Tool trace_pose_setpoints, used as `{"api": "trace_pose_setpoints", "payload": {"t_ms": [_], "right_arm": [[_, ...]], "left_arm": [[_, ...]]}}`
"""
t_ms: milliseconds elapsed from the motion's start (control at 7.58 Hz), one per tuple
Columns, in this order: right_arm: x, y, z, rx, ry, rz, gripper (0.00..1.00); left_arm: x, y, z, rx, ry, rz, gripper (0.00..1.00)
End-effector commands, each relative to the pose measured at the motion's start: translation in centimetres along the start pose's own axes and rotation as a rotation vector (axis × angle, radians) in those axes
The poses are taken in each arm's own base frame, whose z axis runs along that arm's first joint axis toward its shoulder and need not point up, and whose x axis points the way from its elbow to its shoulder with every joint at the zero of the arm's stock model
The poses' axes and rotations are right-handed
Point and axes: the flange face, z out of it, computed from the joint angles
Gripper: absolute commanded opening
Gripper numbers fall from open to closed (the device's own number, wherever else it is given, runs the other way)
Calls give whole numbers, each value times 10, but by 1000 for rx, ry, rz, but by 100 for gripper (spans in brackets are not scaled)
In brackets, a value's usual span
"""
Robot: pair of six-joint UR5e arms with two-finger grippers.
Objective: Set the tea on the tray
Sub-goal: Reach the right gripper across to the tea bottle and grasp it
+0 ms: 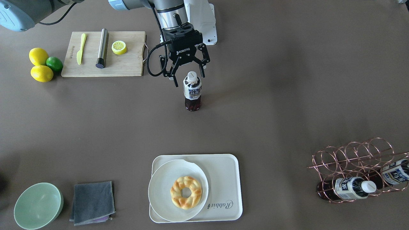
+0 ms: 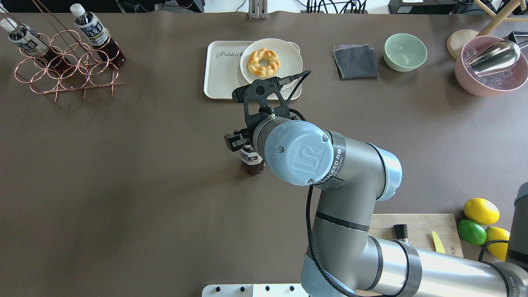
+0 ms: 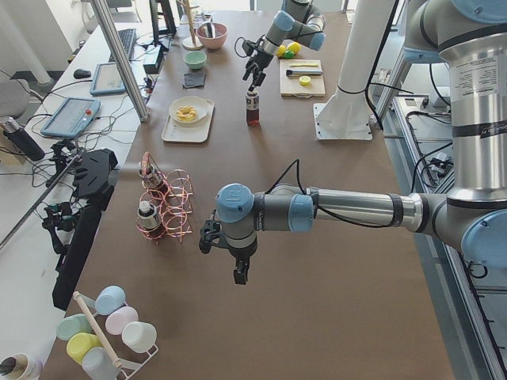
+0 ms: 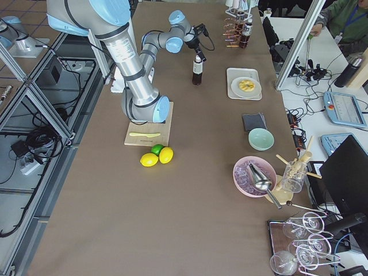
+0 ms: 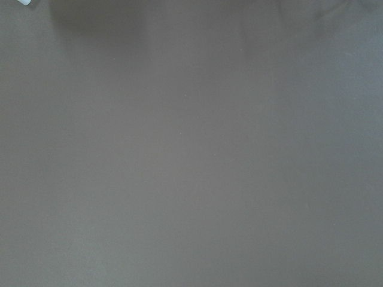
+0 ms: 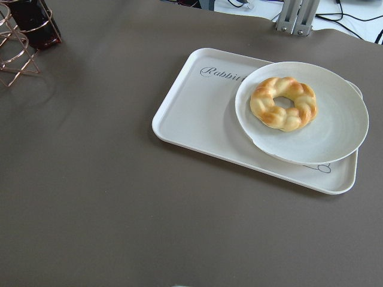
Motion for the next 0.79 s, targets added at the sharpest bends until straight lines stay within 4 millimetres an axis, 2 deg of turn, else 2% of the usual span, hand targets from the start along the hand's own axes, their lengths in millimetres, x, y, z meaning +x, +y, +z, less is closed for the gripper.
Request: {"api": "trace_pose_setpoints", "payload": {"t_ms": [0,264,660], "right_arm": [[4,14,0,1,11,-10,93],[-8,18,-4,9,-2,-16,92],[-13,25,-3,16,5,-25,90]], "left_arm": [[0,0,0,0,0,1,97],[0,0,0,0,0,1,97],[0,0,0,0,-1,1,97]]}}
